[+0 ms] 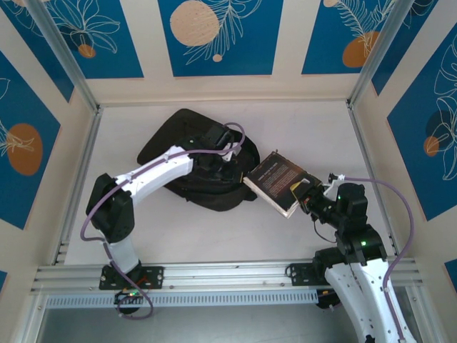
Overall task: Pack the student bag
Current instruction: Open the student bag at the center of the table.
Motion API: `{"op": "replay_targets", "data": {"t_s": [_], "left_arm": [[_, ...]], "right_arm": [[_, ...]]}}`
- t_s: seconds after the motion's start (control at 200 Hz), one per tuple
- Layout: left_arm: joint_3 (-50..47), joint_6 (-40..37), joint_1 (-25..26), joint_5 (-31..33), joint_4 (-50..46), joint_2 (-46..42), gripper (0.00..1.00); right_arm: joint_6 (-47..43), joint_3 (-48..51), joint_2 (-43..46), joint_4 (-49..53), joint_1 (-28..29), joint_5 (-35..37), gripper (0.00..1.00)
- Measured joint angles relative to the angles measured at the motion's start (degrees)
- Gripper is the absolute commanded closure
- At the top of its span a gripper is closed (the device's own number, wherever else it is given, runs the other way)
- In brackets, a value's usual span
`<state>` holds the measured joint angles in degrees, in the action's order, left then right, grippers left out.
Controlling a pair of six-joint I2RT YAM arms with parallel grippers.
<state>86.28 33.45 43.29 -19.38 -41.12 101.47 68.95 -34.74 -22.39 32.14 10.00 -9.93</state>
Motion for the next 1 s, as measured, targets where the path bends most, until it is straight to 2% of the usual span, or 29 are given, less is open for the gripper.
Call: {"op": "replay_targets", "data": {"t_s": [0.38, 0.595, 0.775, 0.995], "left_arm": [[0.57, -0.87, -0.81, 1.84, -1.09, -1.42, 1.0], [1.03, -0.96, -3.98, 7.54, -2.19, -13.09, 1.0], [-0.39, -0.76, -5.95, 14.1, -1.92, -23.12, 1.0], [-0.7, -0.76, -6.05, 15.43, -2.78, -23.61, 1.0]], "right_arm": [[-1.84, -0.02, 0.0, 1.51, -0.17, -0.15, 1.0], [-2.6, -0.28, -1.2, 1.29, -0.26, -0.74, 1.0], [-2.1, -0.61, -6.64, -4.0, -0.2, -4.42, 1.0], [0.85, -2.43, -14.08, -12.66, 3.17, -7.65, 1.0]]}}
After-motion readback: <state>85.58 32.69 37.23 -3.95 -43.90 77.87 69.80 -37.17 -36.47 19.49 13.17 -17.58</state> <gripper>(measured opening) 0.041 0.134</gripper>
